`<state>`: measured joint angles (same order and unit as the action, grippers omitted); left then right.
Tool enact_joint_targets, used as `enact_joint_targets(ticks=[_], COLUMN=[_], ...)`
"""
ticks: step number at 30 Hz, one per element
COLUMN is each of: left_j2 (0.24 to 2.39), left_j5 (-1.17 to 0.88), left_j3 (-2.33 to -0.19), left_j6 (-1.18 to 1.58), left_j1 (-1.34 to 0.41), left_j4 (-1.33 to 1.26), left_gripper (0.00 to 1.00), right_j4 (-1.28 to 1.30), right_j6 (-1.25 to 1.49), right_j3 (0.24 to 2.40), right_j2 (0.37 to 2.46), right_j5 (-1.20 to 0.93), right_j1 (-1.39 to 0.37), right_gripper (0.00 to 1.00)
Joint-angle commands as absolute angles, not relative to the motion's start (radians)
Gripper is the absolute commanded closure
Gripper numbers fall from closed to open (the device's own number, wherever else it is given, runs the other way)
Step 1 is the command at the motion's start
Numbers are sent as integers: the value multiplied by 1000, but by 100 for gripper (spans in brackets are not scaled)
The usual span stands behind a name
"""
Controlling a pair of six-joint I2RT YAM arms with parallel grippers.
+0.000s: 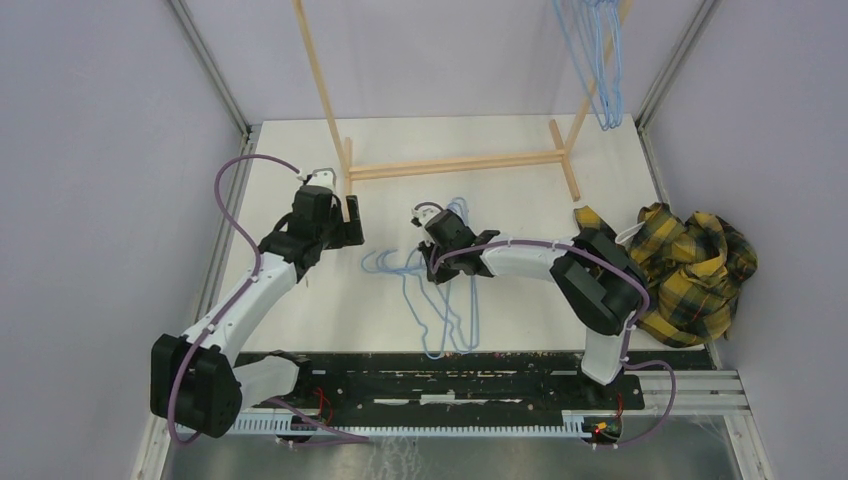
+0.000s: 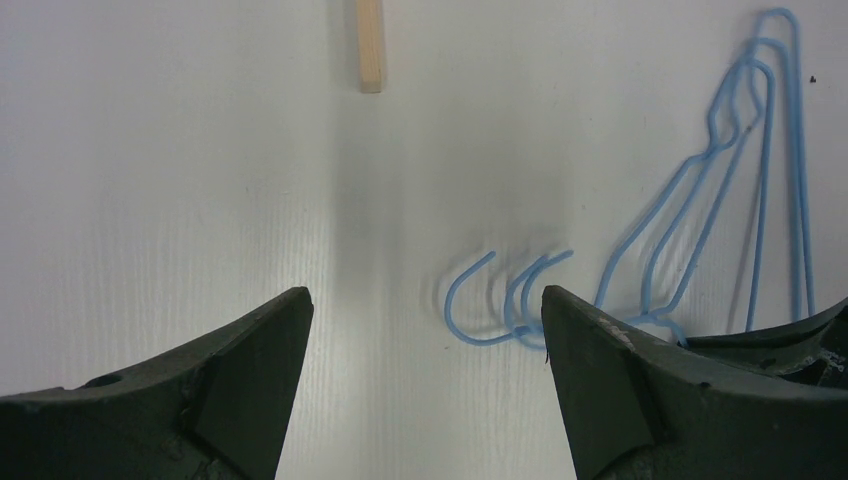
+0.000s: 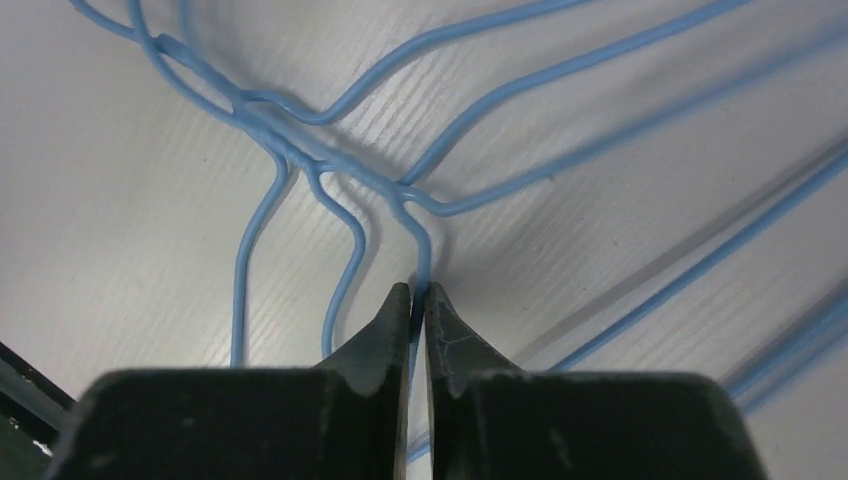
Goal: Organize the hangers
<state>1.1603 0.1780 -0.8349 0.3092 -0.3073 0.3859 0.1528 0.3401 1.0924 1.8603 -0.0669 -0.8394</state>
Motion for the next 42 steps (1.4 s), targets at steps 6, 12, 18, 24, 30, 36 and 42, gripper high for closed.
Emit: enact_joint_targets(ticks=[6,12,18,24,30,36,42], left_j2=[1230,1300,1280,1299,1319,1300,1282], left_j5=[211,224,230,222,227,226,221], left_j3=[-892,-916,-831,-788,-791,-778,-784], left_j6=[403,398,407,406,402,407,408], left_j1=[-313,-323,-330,-334,-347,-355,-366], left_j4=[287,281,226,184,176,179,194], left_gripper=[9,9,9,9,9,9,9], right_j4=[174,209,230,237,181,27,-65], right_j6=[332,350,402,457,548,733,860], right_j3=[1057,1096,1122,1250,1471,1680,1937], right_j2=[1661,1552,1451,1423,1514,1642,1801], right_j5=[1,-129,-266,-363,-469,-572,-605], right_j1=[-794,-713,-635,-572,-514,-443,-391], right_gripper=[99,99,99,99,99,99,99])
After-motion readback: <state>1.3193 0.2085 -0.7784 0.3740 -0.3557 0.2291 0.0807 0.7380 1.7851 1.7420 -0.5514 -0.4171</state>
